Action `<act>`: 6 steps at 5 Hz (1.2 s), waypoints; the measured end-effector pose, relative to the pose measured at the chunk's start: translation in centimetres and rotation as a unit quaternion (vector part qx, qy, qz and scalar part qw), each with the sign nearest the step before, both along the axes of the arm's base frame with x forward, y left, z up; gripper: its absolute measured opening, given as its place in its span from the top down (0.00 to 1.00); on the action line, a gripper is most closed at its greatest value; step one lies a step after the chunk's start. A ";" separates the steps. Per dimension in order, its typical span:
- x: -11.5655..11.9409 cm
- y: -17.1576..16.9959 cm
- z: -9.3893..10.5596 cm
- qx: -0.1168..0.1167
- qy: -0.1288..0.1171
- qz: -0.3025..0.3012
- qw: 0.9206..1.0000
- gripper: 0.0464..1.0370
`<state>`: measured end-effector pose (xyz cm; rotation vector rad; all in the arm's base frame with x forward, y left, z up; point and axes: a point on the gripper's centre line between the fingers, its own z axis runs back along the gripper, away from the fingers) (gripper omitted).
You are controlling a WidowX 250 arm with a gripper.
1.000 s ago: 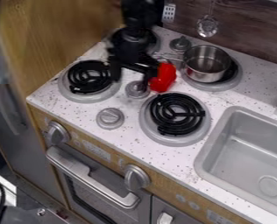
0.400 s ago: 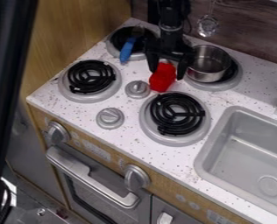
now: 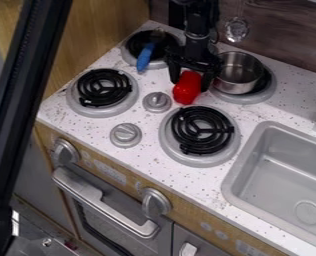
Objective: Put red object of the lower right side burner
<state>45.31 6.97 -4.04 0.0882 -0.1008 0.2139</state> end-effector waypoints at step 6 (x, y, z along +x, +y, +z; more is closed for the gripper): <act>-7.2 -5.4 2.3 0.002 0.006 -0.068 0.998 0.17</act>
